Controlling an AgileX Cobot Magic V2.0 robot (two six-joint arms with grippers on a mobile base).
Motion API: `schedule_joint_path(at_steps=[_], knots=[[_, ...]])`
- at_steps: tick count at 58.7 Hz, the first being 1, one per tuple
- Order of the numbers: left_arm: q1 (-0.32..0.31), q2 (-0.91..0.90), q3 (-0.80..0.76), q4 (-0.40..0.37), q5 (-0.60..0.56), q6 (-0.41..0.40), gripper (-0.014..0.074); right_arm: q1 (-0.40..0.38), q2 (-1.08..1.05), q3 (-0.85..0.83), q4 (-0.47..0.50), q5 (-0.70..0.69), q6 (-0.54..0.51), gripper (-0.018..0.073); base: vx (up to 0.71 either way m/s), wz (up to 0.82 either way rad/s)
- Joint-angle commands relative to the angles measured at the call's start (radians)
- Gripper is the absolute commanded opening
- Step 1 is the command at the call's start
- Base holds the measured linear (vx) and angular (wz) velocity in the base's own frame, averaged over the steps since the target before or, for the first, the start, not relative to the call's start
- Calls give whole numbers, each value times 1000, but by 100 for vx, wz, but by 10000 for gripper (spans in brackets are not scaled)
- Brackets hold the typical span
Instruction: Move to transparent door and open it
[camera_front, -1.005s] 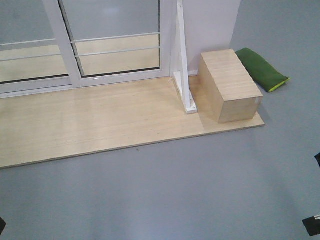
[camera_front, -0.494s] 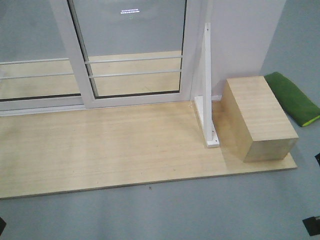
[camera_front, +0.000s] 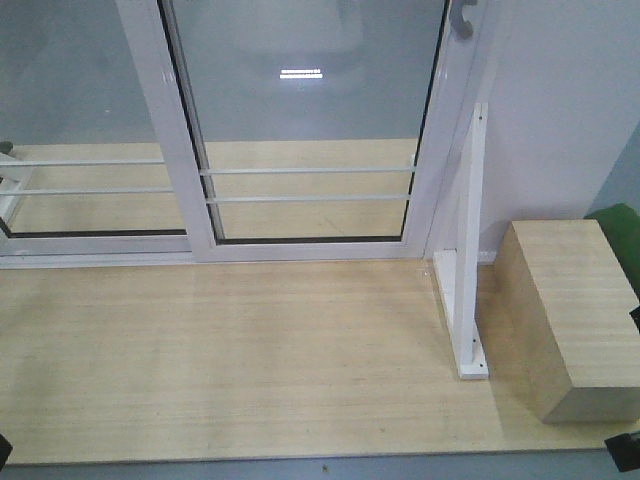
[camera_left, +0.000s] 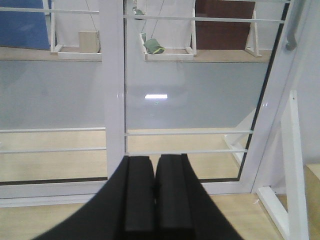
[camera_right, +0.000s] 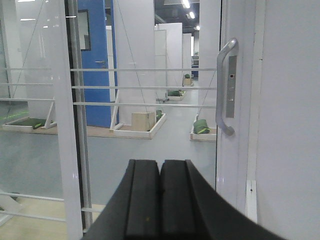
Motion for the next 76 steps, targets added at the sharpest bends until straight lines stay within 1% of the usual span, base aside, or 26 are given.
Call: schedule_joint_path(at_steps=[1,43,76], knots=[[-5,-14,10,-10,-78,-9,-6,-4,-5,4,-5,-80,-4,-9,44,8],[-5,-14,10,-10,-78,-9,-6,-4,-5,4,-5,-80,-4,-9,37,2],[-5,-14,10,-10,-78,-9,-6,-4,-5,4,-5,-80,-4,-9,19,-2]])
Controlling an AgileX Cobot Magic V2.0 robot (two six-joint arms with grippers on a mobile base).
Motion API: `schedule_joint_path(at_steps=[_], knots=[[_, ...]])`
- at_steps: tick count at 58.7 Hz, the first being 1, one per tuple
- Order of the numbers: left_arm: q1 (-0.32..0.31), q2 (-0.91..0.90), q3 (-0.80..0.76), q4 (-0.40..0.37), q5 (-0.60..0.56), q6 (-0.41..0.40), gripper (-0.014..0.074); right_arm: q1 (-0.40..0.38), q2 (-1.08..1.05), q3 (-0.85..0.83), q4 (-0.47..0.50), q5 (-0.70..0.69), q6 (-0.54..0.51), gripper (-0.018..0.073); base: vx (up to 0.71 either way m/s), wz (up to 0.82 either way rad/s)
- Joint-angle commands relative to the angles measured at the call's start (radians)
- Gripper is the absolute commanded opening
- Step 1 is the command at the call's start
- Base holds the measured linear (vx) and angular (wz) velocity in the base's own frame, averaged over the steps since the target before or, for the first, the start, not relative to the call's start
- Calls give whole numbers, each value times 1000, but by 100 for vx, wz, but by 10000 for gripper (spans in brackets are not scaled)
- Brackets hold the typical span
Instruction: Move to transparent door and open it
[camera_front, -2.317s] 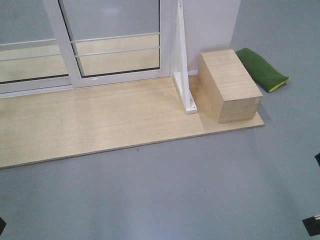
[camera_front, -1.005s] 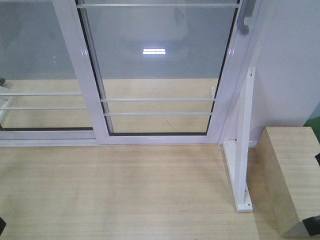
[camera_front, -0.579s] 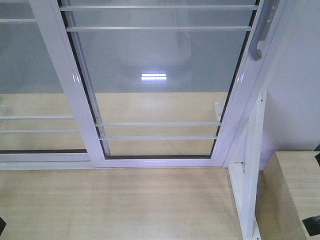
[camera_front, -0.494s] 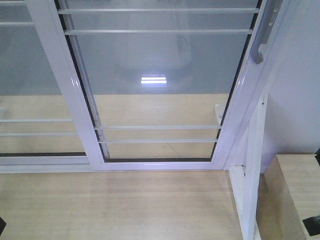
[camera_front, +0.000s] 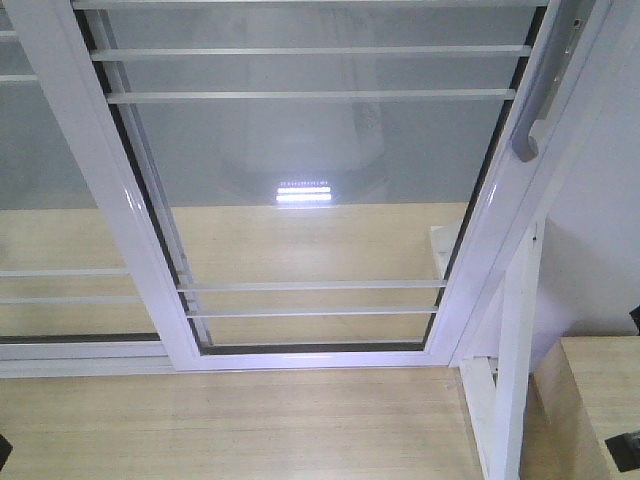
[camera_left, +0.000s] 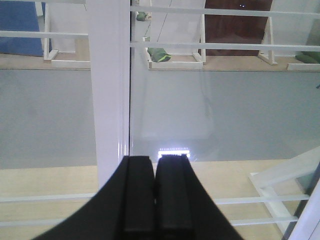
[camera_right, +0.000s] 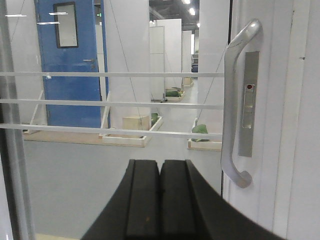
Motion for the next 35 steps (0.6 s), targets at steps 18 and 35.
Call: schedule_joint_path(at_steps=[18,35], knots=[[-4,-15,10,-10,-77,-9,-6,-4,6,4,-5,-76,-4,-9,4,-1],[-5,-14,10,-10,-77,-9,-6,-4,6,4,-5,-76,-4,-9,0,0]])
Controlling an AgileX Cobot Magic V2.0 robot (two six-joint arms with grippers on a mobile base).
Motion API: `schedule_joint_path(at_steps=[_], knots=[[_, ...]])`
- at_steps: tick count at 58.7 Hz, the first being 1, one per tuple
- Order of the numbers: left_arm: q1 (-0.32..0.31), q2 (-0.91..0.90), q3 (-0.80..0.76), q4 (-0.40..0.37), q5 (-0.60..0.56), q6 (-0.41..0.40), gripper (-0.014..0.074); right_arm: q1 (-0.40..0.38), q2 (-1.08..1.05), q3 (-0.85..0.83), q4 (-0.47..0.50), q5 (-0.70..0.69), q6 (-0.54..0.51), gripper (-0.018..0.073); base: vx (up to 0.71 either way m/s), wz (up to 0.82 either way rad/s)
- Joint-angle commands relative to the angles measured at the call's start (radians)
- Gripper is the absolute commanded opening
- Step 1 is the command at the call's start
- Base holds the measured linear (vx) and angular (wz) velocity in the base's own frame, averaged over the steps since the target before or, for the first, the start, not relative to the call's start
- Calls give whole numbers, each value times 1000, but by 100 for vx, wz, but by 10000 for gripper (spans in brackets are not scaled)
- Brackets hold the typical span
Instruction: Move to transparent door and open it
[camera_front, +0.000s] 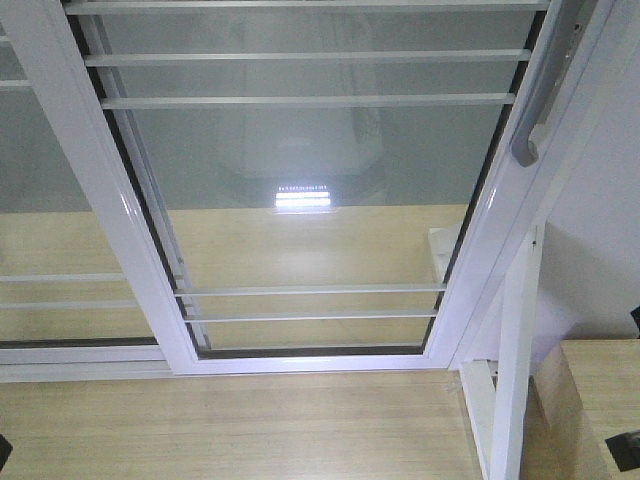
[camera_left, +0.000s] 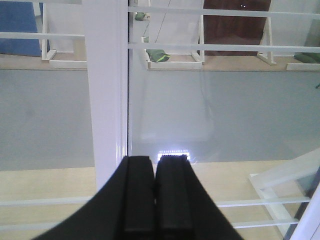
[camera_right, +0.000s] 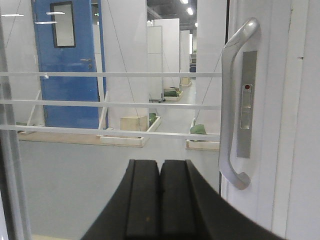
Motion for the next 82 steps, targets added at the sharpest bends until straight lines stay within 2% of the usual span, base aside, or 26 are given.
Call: schedule_joint_path(at_steps=[1,46,52,59,71,82], knots=[[-5,-14,10,-10,-78,-9,-6,-4,6,4,-5,-77,-3,-9,0,0],[-5,-14,10,-10,-83,-8,-6,-4,6,4,-5,-77,-3,-9,0,0],[-5,-14,10,-10,-131,-8,-6,-4,6,4,-5,-79,-3,-9,0,0],[-5,-14,10,23,-240,12,-6,-4,6,4,-11,-142,-37,-9,0,0],[-5,-14,8,24,-389,12,-6,-4,6,4,-8,-181,-37,-9,0,0],[-5,-14,8,15,-408,-55,-6,-4,6,0,-8,-184,-90,-9,0,0]])
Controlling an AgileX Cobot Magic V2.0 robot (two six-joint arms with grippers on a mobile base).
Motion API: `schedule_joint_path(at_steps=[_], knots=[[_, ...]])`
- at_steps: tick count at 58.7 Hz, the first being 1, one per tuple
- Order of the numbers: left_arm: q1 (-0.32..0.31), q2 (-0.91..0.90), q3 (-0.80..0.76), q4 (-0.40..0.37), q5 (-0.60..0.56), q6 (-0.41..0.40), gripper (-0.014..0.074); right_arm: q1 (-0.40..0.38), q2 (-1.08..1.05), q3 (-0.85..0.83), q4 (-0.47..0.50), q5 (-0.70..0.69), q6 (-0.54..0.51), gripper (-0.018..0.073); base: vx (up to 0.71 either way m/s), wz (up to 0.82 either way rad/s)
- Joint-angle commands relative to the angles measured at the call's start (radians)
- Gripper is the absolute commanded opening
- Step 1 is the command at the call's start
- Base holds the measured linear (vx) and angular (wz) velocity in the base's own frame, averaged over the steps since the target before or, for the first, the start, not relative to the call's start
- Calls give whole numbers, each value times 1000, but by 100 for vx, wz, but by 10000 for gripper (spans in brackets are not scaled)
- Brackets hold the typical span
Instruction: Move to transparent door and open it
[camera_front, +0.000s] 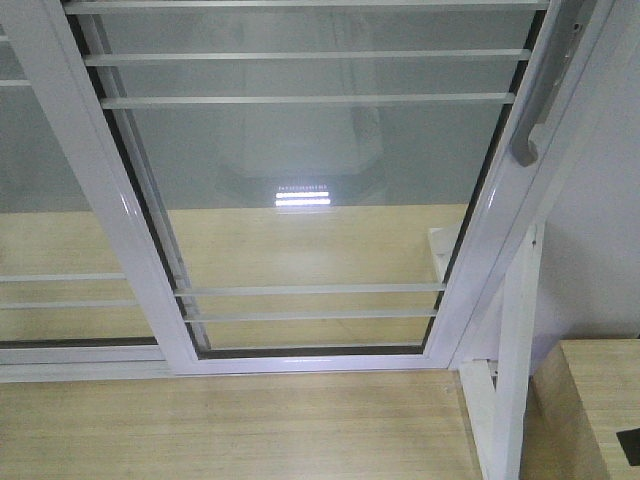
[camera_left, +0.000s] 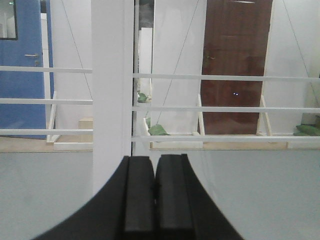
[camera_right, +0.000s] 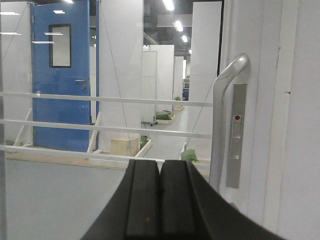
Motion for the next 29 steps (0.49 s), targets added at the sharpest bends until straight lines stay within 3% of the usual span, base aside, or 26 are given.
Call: schedule_joint_path(at_steps=[1,19,29], knots=[[-5,-14,8,-8,-93,-42,-6,-4,6,-1,-6,-89,-29,-9,0,0],[-5,11,-108,-6,14,-43,-6,-4,89,-187,-2,137,-47,-9,0,0],[-5,152,-183,-6,4,-43,-6,-4,248,-309,-6,154,-47,-9,0,0]])
